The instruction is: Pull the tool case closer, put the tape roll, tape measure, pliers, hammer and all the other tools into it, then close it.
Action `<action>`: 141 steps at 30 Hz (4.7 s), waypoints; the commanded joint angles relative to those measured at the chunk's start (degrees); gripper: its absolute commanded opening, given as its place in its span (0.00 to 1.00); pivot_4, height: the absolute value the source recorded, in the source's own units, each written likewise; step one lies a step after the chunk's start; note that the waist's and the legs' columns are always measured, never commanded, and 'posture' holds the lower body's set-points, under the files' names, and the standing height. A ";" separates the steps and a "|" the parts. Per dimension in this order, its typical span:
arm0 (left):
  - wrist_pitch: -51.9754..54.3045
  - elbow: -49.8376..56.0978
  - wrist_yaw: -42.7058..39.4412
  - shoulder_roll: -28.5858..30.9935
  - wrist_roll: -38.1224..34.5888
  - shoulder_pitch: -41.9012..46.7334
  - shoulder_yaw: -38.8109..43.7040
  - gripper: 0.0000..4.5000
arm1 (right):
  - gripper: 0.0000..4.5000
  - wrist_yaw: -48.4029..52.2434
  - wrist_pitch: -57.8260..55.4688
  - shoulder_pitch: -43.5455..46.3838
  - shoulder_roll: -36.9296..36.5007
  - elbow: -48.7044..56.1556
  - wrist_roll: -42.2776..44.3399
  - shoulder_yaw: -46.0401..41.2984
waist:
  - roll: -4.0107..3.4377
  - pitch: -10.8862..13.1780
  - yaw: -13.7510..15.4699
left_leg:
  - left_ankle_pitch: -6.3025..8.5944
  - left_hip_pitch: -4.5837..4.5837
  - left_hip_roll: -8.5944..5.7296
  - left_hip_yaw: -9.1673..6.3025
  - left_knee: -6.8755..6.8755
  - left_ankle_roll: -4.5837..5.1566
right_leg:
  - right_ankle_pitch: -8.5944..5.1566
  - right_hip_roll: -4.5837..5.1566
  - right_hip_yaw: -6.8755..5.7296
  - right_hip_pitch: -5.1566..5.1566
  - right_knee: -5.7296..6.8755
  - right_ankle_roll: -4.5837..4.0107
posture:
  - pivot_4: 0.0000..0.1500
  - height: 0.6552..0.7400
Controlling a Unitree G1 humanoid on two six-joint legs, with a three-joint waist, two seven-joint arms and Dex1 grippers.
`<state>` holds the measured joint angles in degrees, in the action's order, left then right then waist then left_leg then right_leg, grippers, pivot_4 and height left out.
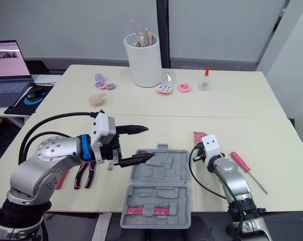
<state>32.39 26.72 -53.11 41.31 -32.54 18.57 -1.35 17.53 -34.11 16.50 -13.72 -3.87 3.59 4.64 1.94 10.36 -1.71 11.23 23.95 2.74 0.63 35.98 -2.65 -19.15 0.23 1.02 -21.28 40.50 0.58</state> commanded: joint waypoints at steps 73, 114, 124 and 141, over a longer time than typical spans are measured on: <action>-9.15 11.47 -12.17 5.95 3.48 -8.33 -9.06 1.00 | 0.99 46.54 47.62 -18.89 -33.80 0.03 2.00 1.79 | -0.01 0.01 0.12 | 0.01 -0.11 -0.02 -0.08 0.00 0.02 | -0.07 -0.08 -0.07 0.39 -0.54 0.23 | 1.00 1.00; -7.56 6.24 -7.08 4.47 0.23 -12.02 -0.15 1.00 | 0.70 47.14 31.26 -8.65 -36.53 10.92 -0.41 4.94 | -0.11 0.02 -0.01 | 0.01 -0.19 0.06 -0.14 0.01 0.02 | 0.02 -0.04 -0.09 0.49 -0.50 0.08 | 1.00 1.00; -6.62 4.05 -5.35 4.54 -0.73 -12.11 3.94 1.00 | 0.70 47.71 5.81 8.66 -32.88 22.12 -6.04 16.15 | -0.11 0.02 0.30 | 0.01 -0.09 0.00 -0.16 0.01 0.02 | 0.04 0.05 -0.14 0.44 -0.54 0.05 | 1.00 1.00; -7.96 4.16 -6.44 5.77 1.20 -14.29 4.75 1.00 | 0.70 43.58 6.38 20.01 -20.74 7.66 -18.04 29.85 | -0.12 0.03 0.16 | 0.01 -0.06 0.04 -0.17 0.00 0.02 | 0.06 0.05 -0.14 0.31 -0.47 0.04 | 1.00 1.00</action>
<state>25.51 29.61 -59.41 46.34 -31.31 4.16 1.96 61.65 -29.05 35.25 -34.74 3.74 -13.65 34.95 1.82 10.38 -1.55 11.24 23.88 2.78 0.45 35.99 -2.63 -19.09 0.28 0.88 -20.97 40.03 0.62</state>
